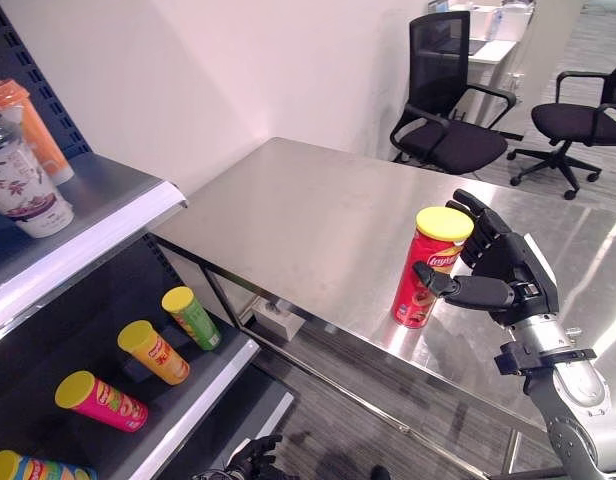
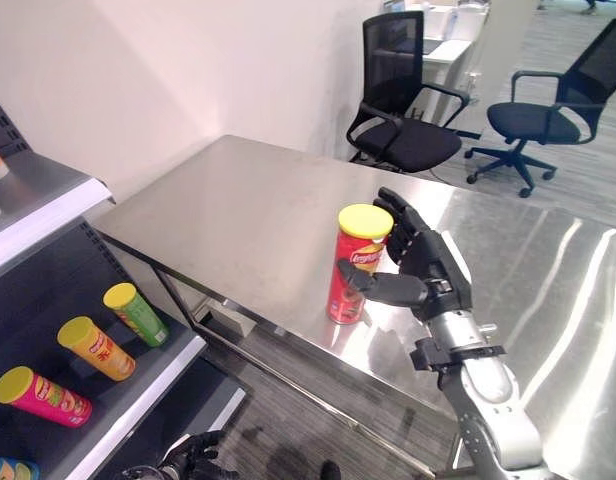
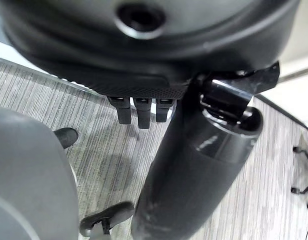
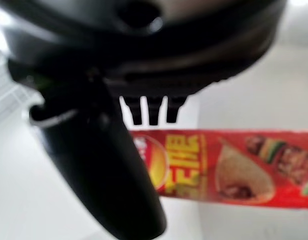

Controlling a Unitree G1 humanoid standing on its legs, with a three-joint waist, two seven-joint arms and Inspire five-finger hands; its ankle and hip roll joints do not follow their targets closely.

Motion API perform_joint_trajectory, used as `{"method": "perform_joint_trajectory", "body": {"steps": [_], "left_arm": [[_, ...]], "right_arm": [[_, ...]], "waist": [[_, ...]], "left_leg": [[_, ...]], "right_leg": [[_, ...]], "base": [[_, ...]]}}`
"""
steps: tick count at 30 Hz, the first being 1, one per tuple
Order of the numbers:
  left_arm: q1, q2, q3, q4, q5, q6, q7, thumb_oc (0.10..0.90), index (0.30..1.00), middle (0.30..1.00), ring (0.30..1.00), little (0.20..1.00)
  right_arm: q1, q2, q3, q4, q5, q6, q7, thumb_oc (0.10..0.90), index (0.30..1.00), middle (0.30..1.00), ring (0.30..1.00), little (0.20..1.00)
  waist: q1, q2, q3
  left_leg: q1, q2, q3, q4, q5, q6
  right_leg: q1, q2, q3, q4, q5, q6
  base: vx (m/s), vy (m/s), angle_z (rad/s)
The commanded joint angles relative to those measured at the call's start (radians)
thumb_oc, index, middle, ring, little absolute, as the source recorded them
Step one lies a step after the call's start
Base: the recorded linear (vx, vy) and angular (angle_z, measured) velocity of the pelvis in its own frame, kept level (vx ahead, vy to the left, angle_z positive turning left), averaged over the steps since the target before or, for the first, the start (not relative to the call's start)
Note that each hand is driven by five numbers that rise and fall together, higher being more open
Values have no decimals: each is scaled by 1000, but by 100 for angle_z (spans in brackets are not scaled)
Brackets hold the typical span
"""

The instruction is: Put the goods on the table back onto the shelves and tidy them up.

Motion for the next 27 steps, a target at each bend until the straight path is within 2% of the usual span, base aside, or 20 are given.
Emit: {"method": "perform_joint_trajectory", "body": {"steps": [1, 21, 22, 24, 25, 27], "left_arm": [[-31, 87, 8, -8, -22, -13, -6, 800, 900, 900, 900, 900], [-18, 97, 23, -28, -67, -6, -10, 800, 900, 900, 900, 900], [-18, 99, 22, -28, -70, -5, -10, 800, 900, 900, 900, 900], [-18, 98, 22, -28, -70, -4, -10, 800, 900, 900, 900, 900], [-18, 98, 22, -28, -70, -4, -10, 800, 900, 900, 900, 900], [-18, 98, 22, -28, -70, -4, -10, 800, 900, 900, 900, 900]], "right_arm": [[-123, -25, -13, -35, 56, -69, -1, 800, 900, 900, 900, 900], [-203, -67, 67, -9, 66, -43, 20, 800, 900, 900, 900, 900], [-221, -83, 79, 5, 76, -39, 23, 595, 592, 592, 592, 592], [-222, -84, 80, 6, 76, -39, 23, 595, 592, 592, 592, 592], [-222, -84, 80, 6, 76, -39, 23, 565, 547, 547, 547, 547], [-222, -84, 80, 6, 76, -39, 23, 565, 547, 547, 547, 547]], "waist": [[31, -77, -32], [55, -79, -36], [56, -81, -35], [56, -81, -35], [56, -81, -35], [56, -81, -35]], "left_leg": [[13, -3, 18, 7, -32, -5], [18, -7, -2, 7, -33, -4], [15, -8, -2, 7, -32, -4], [15, -8, -2, 7, -32, -4], [15, -8, -2, 7, -32, -4], [15, -8, -2, 7, -32, -4]], "right_leg": [[64, -83, 21, 72, -131, 64], [76, -88, -4, 86, -143, 64], [76, -90, -6, 87, -142, 65], [76, -90, -6, 87, -142, 65], [76, -90, -6, 87, -142, 65], [76, -90, -6, 87, -142, 65]], "base": [[16, -2, 11], [7, 0, 4], [0, 0, 0], [0, 0, 0], [0, 0, 0], [0, 0, 0]]}}
